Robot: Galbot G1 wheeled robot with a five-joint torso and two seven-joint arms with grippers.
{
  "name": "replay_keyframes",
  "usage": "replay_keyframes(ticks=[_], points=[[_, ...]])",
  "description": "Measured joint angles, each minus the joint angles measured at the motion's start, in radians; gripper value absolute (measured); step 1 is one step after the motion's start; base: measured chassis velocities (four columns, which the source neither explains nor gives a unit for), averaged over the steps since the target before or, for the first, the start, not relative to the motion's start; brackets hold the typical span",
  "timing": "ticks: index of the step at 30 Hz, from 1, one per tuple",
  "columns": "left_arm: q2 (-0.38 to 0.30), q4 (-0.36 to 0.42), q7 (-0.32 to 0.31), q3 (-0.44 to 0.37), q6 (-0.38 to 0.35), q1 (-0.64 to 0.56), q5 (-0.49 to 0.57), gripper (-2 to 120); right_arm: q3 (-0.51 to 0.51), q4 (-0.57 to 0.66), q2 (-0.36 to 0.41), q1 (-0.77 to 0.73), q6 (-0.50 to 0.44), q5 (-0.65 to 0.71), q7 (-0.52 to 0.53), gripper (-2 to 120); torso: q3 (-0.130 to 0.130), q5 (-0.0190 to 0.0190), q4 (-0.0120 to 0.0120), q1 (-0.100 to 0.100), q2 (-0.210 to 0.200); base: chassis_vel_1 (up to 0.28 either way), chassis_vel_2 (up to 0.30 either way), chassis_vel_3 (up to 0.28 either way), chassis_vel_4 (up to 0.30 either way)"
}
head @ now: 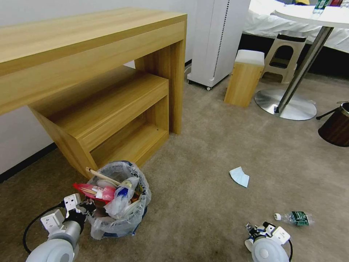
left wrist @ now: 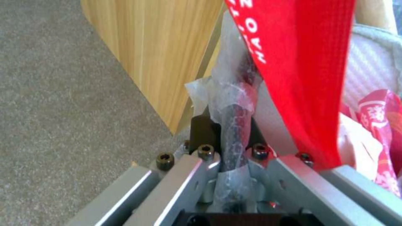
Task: Pick up the trash bin and place the garbage on the floor into it.
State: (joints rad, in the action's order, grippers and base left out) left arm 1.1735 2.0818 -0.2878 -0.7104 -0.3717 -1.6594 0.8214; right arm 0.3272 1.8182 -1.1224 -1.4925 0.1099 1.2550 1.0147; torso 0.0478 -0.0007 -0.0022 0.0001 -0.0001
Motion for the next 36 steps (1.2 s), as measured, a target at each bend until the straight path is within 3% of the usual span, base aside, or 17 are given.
replay_keyframes(ticks=[12, 18, 36], points=[[0.001, 0.004, 0.0, 0.003, 0.003, -0.002, -0.001, 0, -0.001, -0.059, -0.023, 0.007, -0.016, -0.023, -0.009, 77, 0.0, -0.0001, 0.0, 0.0, 0.0, 0.0, 0.0, 0.0, 0.0], [0.003, 0.005, 0.0, 0.004, 0.005, -0.009, -0.005, 0, 0.001, -0.076, -0.024, 0.007, -0.024, -0.037, -0.013, 61, 0.0, -0.0001, 0.0, 0.0, 0.0, 0.0, 0.0, 0.0, 0.0], [0.003, 0.013, 0.002, 0.0, 0.007, -0.015, -0.007, 0, -0.007, -0.076, -0.029, 0.006, -0.031, -0.067, -0.019, 59, 0.0, 0.0, 0.0, 0.0, 0.0, 0.0, 0.0, 0.0, 0.0]])
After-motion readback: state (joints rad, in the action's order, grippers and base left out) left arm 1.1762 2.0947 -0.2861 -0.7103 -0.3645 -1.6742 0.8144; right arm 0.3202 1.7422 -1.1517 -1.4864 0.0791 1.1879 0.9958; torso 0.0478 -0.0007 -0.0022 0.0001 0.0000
